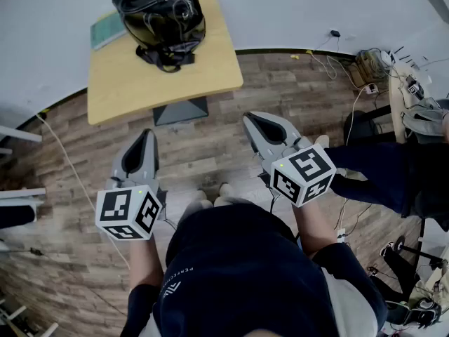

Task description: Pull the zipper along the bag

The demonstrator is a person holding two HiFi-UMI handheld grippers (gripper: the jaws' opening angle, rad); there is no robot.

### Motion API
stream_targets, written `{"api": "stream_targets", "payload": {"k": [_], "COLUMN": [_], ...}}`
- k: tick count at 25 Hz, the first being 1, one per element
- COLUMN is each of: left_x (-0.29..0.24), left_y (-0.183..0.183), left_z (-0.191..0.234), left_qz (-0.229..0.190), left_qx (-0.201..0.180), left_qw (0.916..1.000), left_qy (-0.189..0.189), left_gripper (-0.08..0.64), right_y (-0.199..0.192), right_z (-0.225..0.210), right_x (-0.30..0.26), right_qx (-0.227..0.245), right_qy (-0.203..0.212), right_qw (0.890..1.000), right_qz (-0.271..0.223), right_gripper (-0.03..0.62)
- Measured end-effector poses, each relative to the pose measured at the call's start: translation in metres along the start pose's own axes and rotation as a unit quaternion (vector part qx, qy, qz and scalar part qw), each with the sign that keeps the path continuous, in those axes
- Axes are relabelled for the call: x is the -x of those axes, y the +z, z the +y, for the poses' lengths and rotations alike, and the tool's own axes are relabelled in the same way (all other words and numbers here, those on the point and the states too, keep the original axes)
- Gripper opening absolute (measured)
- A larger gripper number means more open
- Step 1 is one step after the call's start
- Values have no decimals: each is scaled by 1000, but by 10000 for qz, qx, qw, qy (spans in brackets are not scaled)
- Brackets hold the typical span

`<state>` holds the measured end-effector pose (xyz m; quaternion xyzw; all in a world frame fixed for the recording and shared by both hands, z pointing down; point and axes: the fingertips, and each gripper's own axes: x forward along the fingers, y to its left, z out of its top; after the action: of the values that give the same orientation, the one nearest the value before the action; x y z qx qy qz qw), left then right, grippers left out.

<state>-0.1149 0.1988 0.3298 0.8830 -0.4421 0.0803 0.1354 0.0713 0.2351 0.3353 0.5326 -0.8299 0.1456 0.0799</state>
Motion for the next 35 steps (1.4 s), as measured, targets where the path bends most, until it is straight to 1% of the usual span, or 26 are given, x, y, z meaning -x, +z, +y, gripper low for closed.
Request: {"api": "stream_targets", "payload": {"k": [3, 7, 10, 13, 15, 18, 23, 26, 27, 28, 31, 35], "left_x": [-4, -10, -19, -27, -32, -39, -46, -46, -48, -50, -61, -85], "left_y": [-4, -7, -6, -4, -2, -2, -2, -4, -4, -4, 1, 11], "left_z": [-4, -8, -9, -8, -5, -4, -8, 0, 5, 10, 26, 53], "left_qz": [40, 79, 39, -34, -97, -87, -84, 4, 41, 68, 57, 69], "left_qx": [19, 11, 14, 81, 134, 181, 334, 270, 238, 226, 258, 209], "left_qw": [10000, 10000, 10000, 9999, 9997, 9995, 9989, 9984, 9983, 9982, 9984, 9993], "left_qy": [-1, 24, 75, 113, 169, 256, 322, 489, 535, 552, 497, 291], "left_gripper": [14, 14, 14, 14, 11, 6, 5, 7, 11, 14, 14, 21], "right_y": [0, -1, -3, -1, 1, 4, 7, 10, 11, 13, 18, 31], "right_z": [-6, -10, -17, -23, -27, -31, -46, -50, -51, -51, -53, -63], "right_x": [-2, -6, -14, -22, -28, -35, -47, -60, -65, -70, -86, -116], "right_qx": [-77, -181, -137, -159, -167, -163, -191, -238, -245, -243, -196, -261], "right_qy": [37, 192, 273, 463, 602, 771, 858, 952, 992, 1020, 986, 682], "right_qw": [10000, 9997, 9995, 9987, 9980, 9968, 9961, 9952, 9948, 9945, 9949, 9973], "right_qz": [-11, -16, 84, 105, 108, 93, 50, 47, 62, 81, 105, 11], "right_gripper": [2, 2, 2, 2, 3, 3, 5, 6, 43, 64, 66, 68]}}
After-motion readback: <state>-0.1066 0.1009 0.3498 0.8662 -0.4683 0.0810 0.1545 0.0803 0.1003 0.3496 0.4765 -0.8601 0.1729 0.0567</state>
